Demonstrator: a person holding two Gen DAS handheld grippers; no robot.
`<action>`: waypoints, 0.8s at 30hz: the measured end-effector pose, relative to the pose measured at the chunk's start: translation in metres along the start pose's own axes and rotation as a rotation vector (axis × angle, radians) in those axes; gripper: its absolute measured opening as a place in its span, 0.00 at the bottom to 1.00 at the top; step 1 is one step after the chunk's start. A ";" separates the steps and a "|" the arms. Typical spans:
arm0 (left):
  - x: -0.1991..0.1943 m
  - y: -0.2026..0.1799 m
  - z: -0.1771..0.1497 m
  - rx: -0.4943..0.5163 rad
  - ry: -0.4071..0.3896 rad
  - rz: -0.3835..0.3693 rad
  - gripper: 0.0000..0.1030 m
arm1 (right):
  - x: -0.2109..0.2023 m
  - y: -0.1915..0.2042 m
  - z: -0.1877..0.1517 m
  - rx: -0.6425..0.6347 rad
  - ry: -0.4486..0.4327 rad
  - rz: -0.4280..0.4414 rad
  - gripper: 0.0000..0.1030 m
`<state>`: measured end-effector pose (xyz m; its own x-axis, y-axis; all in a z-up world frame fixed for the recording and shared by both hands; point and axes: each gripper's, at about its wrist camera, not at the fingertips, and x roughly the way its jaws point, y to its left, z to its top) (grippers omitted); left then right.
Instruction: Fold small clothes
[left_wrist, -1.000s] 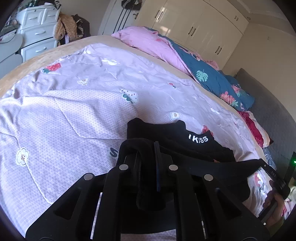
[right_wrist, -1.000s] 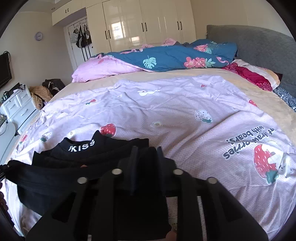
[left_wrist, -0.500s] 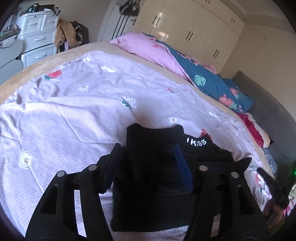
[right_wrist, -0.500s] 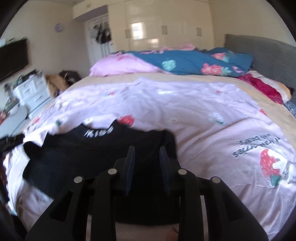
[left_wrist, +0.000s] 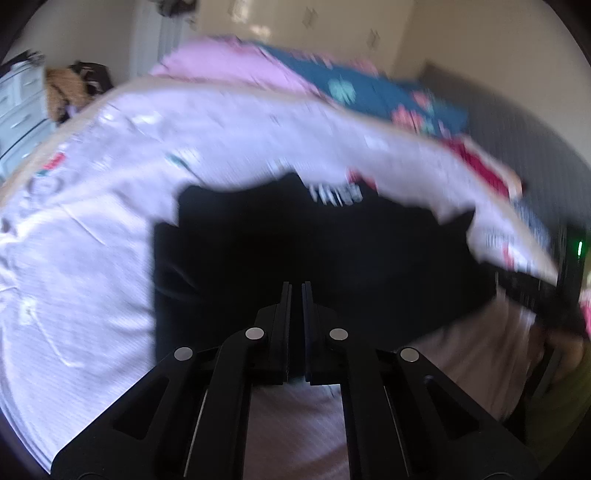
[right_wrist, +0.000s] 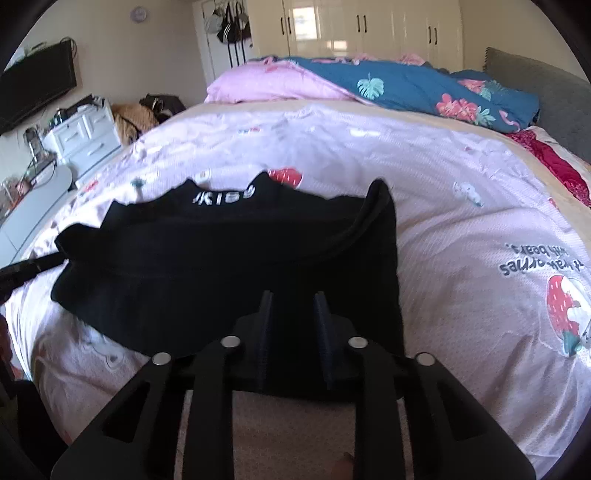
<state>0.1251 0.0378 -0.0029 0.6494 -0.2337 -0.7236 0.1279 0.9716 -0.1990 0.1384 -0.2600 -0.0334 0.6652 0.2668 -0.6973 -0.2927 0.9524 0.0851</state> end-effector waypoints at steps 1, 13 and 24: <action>0.008 -0.004 -0.004 0.016 0.026 0.024 0.00 | 0.003 0.001 -0.001 -0.004 0.006 -0.003 0.19; 0.029 0.017 -0.001 -0.006 0.042 0.152 0.17 | 0.044 -0.001 0.006 -0.027 0.059 -0.095 0.19; 0.055 0.044 0.037 -0.095 0.038 0.183 0.17 | 0.076 -0.006 0.046 0.015 0.044 -0.084 0.19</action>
<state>0.1936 0.0695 -0.0271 0.6263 -0.0570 -0.7775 -0.0615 0.9906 -0.1222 0.2222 -0.2385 -0.0546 0.6562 0.1795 -0.7329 -0.2264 0.9734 0.0357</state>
